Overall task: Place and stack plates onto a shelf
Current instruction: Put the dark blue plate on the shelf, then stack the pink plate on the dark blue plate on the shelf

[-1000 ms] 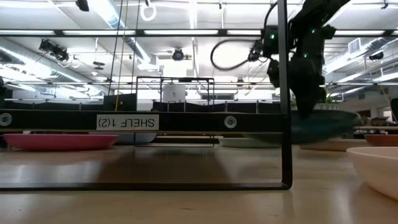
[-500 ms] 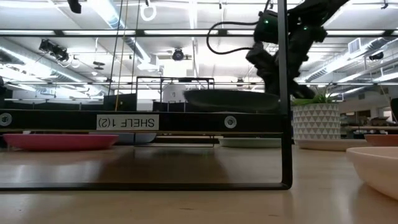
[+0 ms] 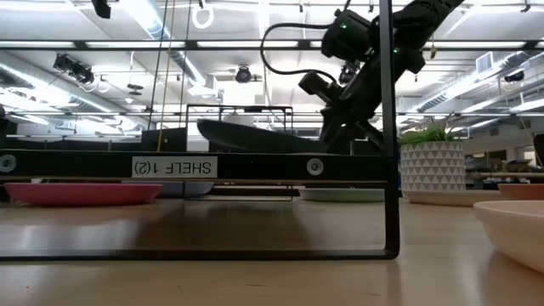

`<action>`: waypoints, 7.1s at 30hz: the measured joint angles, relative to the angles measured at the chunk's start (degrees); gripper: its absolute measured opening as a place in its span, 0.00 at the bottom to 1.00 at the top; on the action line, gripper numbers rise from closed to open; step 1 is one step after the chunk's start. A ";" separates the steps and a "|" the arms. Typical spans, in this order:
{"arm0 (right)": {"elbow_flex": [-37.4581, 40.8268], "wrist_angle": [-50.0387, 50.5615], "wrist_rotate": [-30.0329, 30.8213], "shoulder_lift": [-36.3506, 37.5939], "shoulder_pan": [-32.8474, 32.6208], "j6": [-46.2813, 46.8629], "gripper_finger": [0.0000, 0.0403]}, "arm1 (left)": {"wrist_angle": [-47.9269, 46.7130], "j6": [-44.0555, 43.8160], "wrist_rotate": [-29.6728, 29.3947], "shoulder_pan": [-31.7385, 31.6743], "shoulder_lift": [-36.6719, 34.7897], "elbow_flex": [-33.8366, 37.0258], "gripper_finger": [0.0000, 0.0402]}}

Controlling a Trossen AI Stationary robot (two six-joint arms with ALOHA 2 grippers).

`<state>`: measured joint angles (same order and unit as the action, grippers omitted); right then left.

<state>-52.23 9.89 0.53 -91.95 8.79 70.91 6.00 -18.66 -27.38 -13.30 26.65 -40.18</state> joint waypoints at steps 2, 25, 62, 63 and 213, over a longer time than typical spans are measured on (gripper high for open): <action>-1.79 0.18 0.66 -1.63 -0.23 -0.01 0.04 | -0.02 0.01 0.00 0.00 0.00 0.00 0.36; -12.58 2.04 1.28 -12.65 0.01 -1.73 0.05 | -0.33 -0.17 1.75 0.04 0.35 0.00 0.36; -12.46 10.17 -1.03 -8.12 1.30 -12.73 0.24 | -2.53 -0.12 1.74 0.02 0.35 0.00 0.36; -12.46 11.00 -0.79 -7.70 1.39 -13.04 0.24 | -2.60 -0.12 1.73 0.04 0.35 0.00 0.36; 11.15 34.32 8.25 73.53 4.04 -33.55 0.24 | -62.99 -57.70 35.35 23.82 36.00 -26.67 0.04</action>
<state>-41.08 44.21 8.78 -18.41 12.83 37.36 -56.99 -76.36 7.98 10.52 62.65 -66.85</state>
